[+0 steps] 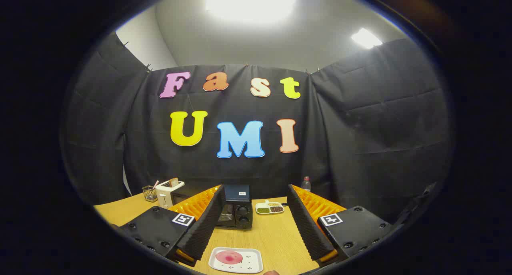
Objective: Open the toaster oven, put the food inside, and close the toaster oven door.
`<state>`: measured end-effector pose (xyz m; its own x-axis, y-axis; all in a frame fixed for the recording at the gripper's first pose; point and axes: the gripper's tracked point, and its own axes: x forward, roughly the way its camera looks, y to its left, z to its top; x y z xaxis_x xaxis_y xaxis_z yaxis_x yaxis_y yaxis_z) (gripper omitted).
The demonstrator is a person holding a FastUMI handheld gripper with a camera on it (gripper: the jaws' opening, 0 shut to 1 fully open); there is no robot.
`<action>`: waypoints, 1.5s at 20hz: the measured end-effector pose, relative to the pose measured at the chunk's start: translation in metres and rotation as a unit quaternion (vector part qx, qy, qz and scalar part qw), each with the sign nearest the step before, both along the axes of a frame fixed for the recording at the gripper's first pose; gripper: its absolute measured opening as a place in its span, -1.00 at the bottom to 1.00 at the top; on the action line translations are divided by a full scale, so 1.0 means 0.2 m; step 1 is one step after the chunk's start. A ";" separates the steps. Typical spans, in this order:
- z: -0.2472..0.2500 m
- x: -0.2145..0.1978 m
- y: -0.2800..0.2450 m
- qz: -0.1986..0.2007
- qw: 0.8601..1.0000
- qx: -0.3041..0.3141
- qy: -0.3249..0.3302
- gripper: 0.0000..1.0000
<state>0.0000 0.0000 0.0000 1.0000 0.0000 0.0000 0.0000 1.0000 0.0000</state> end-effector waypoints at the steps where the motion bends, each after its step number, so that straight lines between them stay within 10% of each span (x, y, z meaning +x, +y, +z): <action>1: 0.00 0.00 0.00 0.000 1.000 -0.001 -0.002 0.95; 30: -0.01 0.22 0.25 0.020 1.000 0.018 0.006 0.96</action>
<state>0.0431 0.0500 -0.0015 0.9992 0.0395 -0.0114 -0.0391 0.9986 0.0357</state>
